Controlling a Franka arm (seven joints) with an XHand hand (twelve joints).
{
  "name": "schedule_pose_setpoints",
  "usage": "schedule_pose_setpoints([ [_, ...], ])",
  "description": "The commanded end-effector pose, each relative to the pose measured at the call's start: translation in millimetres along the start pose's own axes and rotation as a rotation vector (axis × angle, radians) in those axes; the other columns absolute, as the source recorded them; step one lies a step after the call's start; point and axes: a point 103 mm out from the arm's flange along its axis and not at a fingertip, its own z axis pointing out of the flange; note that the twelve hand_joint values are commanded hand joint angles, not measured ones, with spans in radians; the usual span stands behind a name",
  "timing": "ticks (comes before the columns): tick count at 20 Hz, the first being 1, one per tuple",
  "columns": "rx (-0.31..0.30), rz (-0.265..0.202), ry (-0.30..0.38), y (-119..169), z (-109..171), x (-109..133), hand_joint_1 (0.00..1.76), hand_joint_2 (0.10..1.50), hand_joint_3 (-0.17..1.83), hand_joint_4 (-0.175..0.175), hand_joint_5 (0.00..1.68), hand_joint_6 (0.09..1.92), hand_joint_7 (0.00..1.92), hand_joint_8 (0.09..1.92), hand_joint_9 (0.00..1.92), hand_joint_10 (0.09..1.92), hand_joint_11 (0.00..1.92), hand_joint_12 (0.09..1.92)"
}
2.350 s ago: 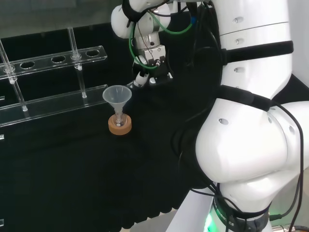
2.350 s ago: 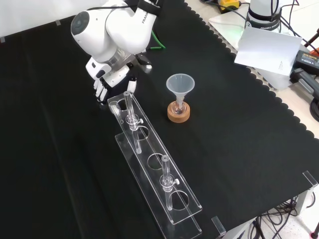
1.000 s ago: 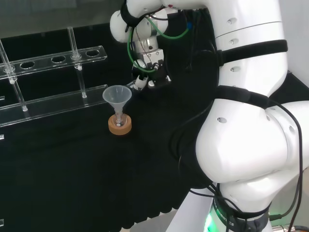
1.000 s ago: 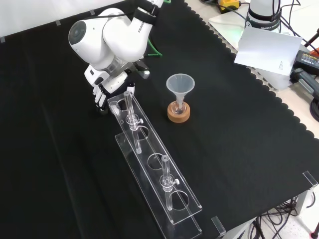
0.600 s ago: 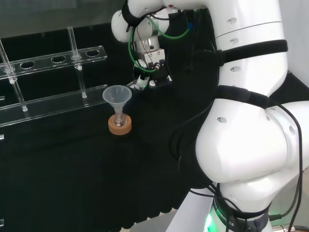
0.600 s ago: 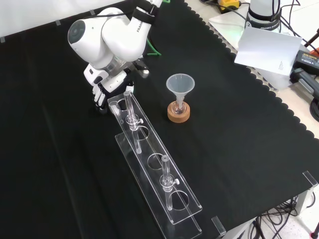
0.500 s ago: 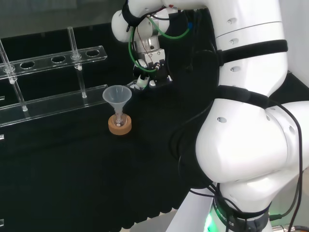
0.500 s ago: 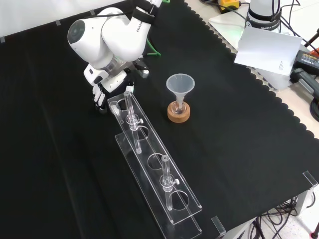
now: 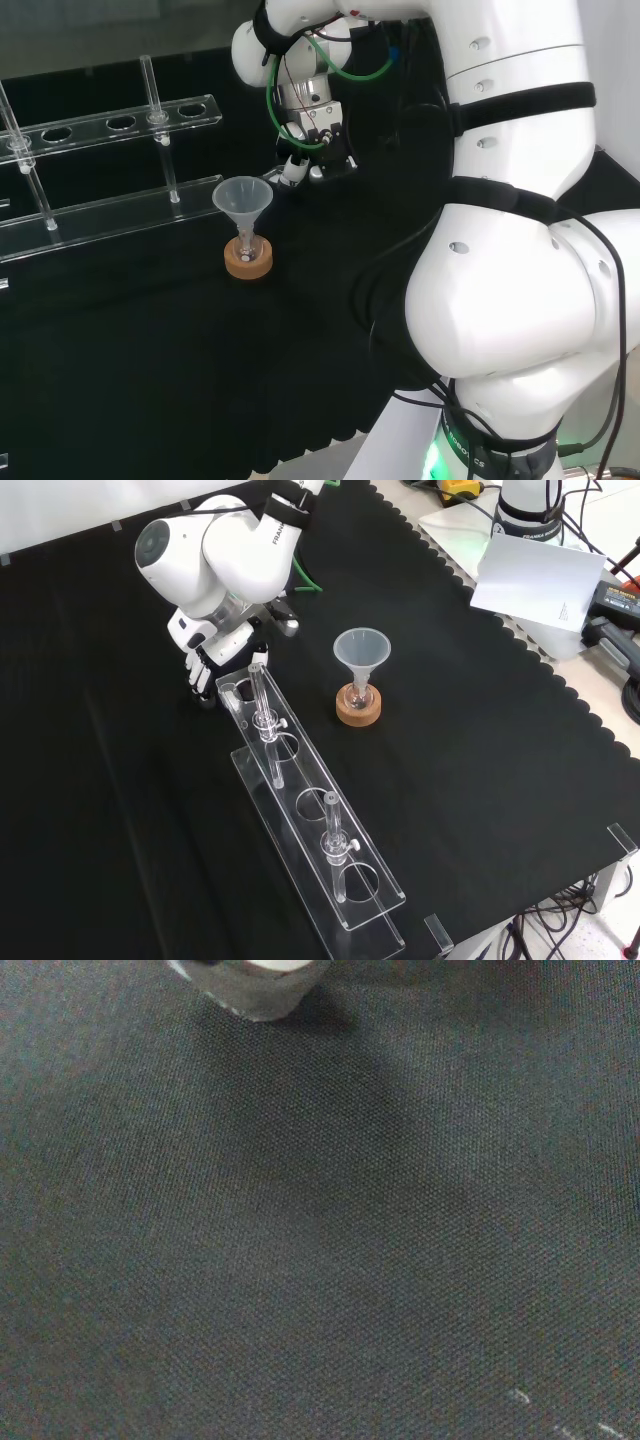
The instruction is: Pick up the weighing funnel.
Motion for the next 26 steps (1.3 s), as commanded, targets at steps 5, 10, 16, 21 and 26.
schedule_pose_setpoints([
  [5, 0.009, 0.001, 0.001, 2.8, 2.4, 1.4, 0.97, 0.94, -0.17, 0.0, 0.65, 0.62, 0.44, 0.69, 0.67, 0.55, 0.55, 1.26],
  [10, 0.011, 0.003, -0.004, 2.9, 3.0, 1.3, 0.96, 0.94, -0.17, 0.001, 0.65, 0.63, 0.44, 0.69, 0.68, 0.55, 0.55, 1.26],
  [16, -0.002, 0.018, -0.037, 4.5, 2.4, 4.7, 1.08, 1.03, -0.14, 0.152, 1.2, 0.54, 0.5, 0.69, 0.73, 0.54, 0.57, 1.25],
  [21, -0.023, 0.01, -0.058, 0.7, -2.2, 5.8, 1.12, 1.04, -0.17, 0.175, 1.37, 0.36, 0.56, 0.66, 0.83, 0.47, 0.67, 1.17],
  [26, -0.06, 0.019, -0.038, -10.6, -21.3, -2.3, 1.13, 1.03, -0.17, 0.175, 1.43, 0.24, 0.59, 0.67, 0.9, 0.41, 0.8, 1.08],
])
